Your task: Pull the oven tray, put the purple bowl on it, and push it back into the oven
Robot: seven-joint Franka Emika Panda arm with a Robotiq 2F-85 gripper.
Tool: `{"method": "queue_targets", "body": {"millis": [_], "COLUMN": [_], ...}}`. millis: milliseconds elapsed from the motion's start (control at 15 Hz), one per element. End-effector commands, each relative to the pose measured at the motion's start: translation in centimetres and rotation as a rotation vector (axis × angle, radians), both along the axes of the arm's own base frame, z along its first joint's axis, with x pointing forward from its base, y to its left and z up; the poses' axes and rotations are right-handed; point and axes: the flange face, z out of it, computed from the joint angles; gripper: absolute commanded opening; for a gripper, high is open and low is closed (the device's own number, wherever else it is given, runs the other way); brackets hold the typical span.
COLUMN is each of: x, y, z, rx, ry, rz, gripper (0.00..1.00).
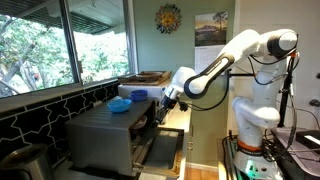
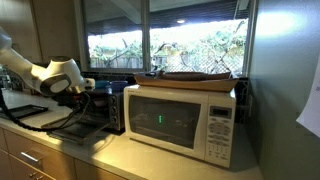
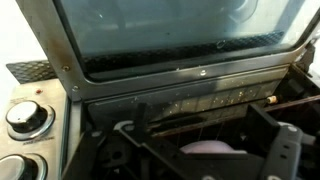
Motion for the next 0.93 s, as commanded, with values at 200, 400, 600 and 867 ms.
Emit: {"method": "queue_targets", "body": {"millis": [200,400,600,867], "x": [-3.3,-4.3,-5.0,-5.7], "y": [-3.7,-4.9,-5.9,-6.6], "z": [5.1,8.7,12.5,16.5], "rx": [-0.038,-0.035,-0.022,-0.014], "ry": [0.187,0.228,0.226,0.209], "rz": [0.128,0.139,0.132,0.137], "gripper": [1.0,1.0,1.0,1.0]}}
